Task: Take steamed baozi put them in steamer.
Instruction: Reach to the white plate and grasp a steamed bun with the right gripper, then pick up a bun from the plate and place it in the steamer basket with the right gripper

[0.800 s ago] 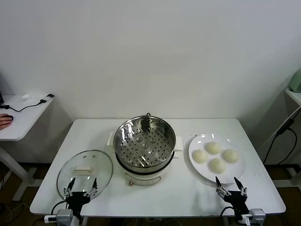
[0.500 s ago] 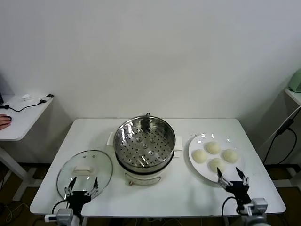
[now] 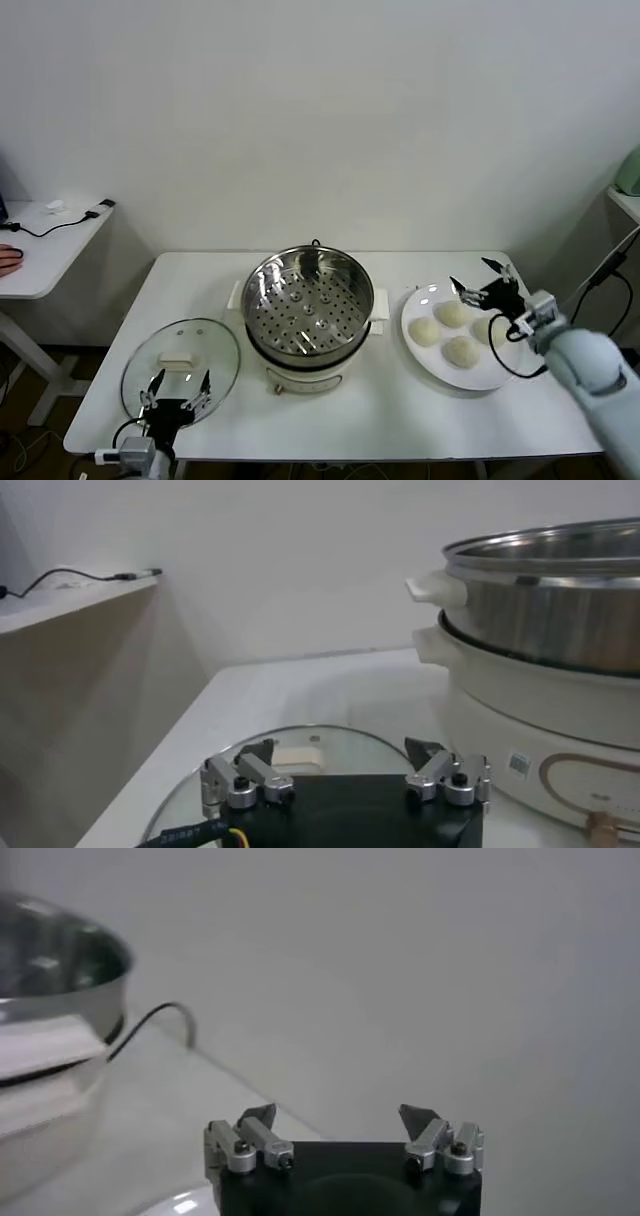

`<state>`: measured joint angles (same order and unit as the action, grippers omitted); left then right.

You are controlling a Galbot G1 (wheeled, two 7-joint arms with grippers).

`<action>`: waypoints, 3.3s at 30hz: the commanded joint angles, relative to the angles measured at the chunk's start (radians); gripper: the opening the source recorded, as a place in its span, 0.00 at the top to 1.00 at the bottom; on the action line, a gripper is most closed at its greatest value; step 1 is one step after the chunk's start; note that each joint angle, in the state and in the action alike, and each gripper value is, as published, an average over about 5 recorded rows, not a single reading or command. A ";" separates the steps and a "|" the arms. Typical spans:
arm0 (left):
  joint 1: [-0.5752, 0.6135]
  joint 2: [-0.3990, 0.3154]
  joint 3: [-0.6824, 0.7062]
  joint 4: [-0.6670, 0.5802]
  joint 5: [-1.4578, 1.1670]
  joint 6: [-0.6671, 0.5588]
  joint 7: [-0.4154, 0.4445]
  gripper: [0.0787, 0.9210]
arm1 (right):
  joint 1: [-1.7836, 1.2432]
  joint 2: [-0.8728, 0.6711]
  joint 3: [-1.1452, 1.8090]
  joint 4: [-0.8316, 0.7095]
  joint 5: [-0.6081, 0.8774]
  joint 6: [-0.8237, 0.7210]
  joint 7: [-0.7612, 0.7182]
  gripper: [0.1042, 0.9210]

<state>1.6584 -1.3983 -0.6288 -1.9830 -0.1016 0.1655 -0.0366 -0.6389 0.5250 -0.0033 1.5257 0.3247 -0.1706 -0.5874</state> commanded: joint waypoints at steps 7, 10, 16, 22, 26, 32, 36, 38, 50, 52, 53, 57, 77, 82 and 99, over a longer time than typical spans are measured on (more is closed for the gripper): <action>-0.005 0.007 0.006 0.017 -0.003 -0.021 0.012 0.12 | 1.237 0.006 -1.363 -0.484 -0.115 0.230 -0.719 0.12; -0.006 0.009 0.006 0.026 -0.003 -0.027 0.014 0.12 | 1.274 0.100 -1.453 -0.530 -0.087 0.195 -0.702 0.12; -0.014 0.017 0.006 0.043 -0.004 -0.033 0.016 0.12 | 1.149 0.241 -1.435 -0.598 -0.048 0.103 -0.612 0.12; -0.014 0.022 0.006 0.051 -0.004 -0.036 0.018 0.12 | 1.013 0.340 -1.338 -0.694 -0.096 0.070 -0.546 0.12; -0.013 0.024 0.005 0.058 -0.004 -0.041 0.019 0.12 | 0.951 0.375 -1.287 -0.739 -0.113 0.060 -0.521 0.12; -0.011 0.024 0.004 0.063 -0.004 -0.048 0.019 0.12 | 0.872 0.418 -1.201 -0.798 -0.117 0.035 -0.470 0.12; -0.010 0.024 0.004 0.063 -0.004 -0.049 0.020 0.12 | 0.835 0.441 -1.157 -0.835 -0.131 0.025 -0.458 0.12; -0.010 0.024 0.004 0.062 -0.003 -0.050 0.020 0.12 | 0.822 0.450 -1.140 -0.854 -0.141 0.025 -0.451 0.12; -0.014 0.025 0.006 0.069 -0.002 -0.052 0.022 0.12 | 0.789 0.473 -1.098 -0.892 -0.176 0.010 -0.441 0.18; -0.015 0.025 0.006 0.069 -0.002 -0.051 0.023 0.12 | 0.788 0.472 -1.090 -0.892 -0.177 0.006 -0.440 0.25; -0.016 0.025 0.006 0.069 -0.002 -0.051 0.023 0.12 | 0.790 0.470 -1.089 -0.887 -0.176 0.004 -0.439 0.28; -0.017 0.024 0.006 0.066 -0.002 -0.049 0.023 0.12 | 0.815 0.446 -1.101 -0.833 -0.147 -0.008 -0.446 0.39; -0.007 0.029 0.018 0.020 0.000 -0.047 0.023 0.12 | 1.734 0.544 -1.600 -0.182 0.233 0.305 -0.545 0.41; -0.001 0.027 0.019 0.007 0.002 -0.044 0.024 0.12 | 1.693 0.637 -1.602 -0.012 0.144 0.435 -0.510 0.41; 0.012 0.014 0.027 -0.012 0.012 -0.046 0.021 0.12 | 1.159 0.750 -1.394 -0.459 -0.548 0.766 -0.266 0.41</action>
<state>1.6707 -1.3842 -0.6013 -1.9932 -0.0885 0.1202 -0.0154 0.7050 1.2092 -1.4750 1.2333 0.0353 0.4538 -0.9563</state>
